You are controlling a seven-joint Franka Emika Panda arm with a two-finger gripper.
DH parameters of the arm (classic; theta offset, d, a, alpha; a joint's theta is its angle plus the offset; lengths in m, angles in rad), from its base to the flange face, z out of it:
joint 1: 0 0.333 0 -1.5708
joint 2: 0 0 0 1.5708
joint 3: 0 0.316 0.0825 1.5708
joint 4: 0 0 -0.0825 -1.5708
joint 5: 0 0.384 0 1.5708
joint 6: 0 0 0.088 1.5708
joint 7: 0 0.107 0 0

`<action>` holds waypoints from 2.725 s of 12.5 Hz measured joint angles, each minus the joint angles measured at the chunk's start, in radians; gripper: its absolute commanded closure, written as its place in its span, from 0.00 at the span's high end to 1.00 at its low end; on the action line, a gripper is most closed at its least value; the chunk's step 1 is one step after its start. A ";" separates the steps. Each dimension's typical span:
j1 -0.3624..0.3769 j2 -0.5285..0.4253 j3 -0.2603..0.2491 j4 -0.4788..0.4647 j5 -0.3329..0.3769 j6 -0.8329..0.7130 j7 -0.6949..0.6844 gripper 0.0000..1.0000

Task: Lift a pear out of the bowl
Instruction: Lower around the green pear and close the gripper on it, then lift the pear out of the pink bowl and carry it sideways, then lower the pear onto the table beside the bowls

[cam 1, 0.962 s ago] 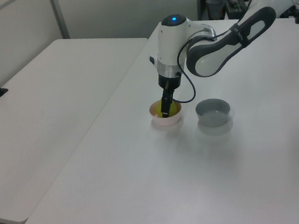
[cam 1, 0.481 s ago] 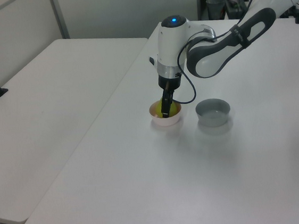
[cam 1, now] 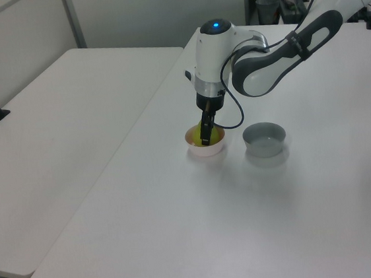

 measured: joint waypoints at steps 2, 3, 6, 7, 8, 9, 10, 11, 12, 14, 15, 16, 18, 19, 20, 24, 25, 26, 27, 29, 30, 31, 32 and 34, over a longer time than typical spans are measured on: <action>0.000 -0.002 0.000 0.005 0.000 0.000 0.000 0.49; 0.000 -0.008 0.000 0.010 0.000 0.000 0.000 0.49; 0.000 -0.068 0.000 0.015 0.000 -0.042 0.000 0.49; 0.001 -0.095 0.002 0.015 0.000 -0.073 0.000 0.49; 0.001 -0.125 0.005 0.017 0.003 -0.109 -0.003 0.49; 0.001 -0.145 0.006 0.019 0.007 -0.133 -0.007 0.49; 0.001 -0.175 0.008 0.033 0.027 -0.185 -0.025 0.49; -0.001 -0.194 0.008 0.043 0.044 -0.222 -0.044 0.49; -0.004 -0.210 0.008 0.057 0.060 -0.261 -0.066 0.49; -0.030 -0.238 0.007 0.070 0.078 -0.307 -0.100 0.49; -0.046 -0.239 0.006 0.070 0.078 -0.307 -0.114 0.49; -0.067 -0.237 0.003 0.070 0.078 -0.308 -0.135 0.49; -0.116 -0.236 -0.005 0.069 0.079 -0.308 -0.187 0.49; -0.155 -0.236 -0.007 0.069 0.086 -0.308 -0.219 0.49; -0.183 -0.236 -0.008 0.069 0.091 -0.308 -0.246 0.49; -0.326 -0.232 -0.011 0.069 0.141 -0.308 -0.392 0.49; -0.338 -0.228 -0.011 0.069 0.144 -0.297 -0.401 0.50; -0.340 -0.221 -0.011 0.068 0.144 -0.263 -0.401 0.50; -0.338 -0.215 -0.010 0.065 0.144 -0.253 -0.401 0.50; -0.337 -0.184 -0.010 0.048 0.144 -0.218 -0.401 0.50; -0.337 -0.167 -0.010 0.042 0.143 -0.195 -0.401 0.50; -0.338 -0.142 -0.010 0.033 0.140 -0.167 -0.401 0.50; -0.338 -0.126 -0.010 0.031 0.134 -0.151 -0.401 0.51; -0.339 -0.089 -0.010 0.029 0.122 -0.111 -0.401 0.53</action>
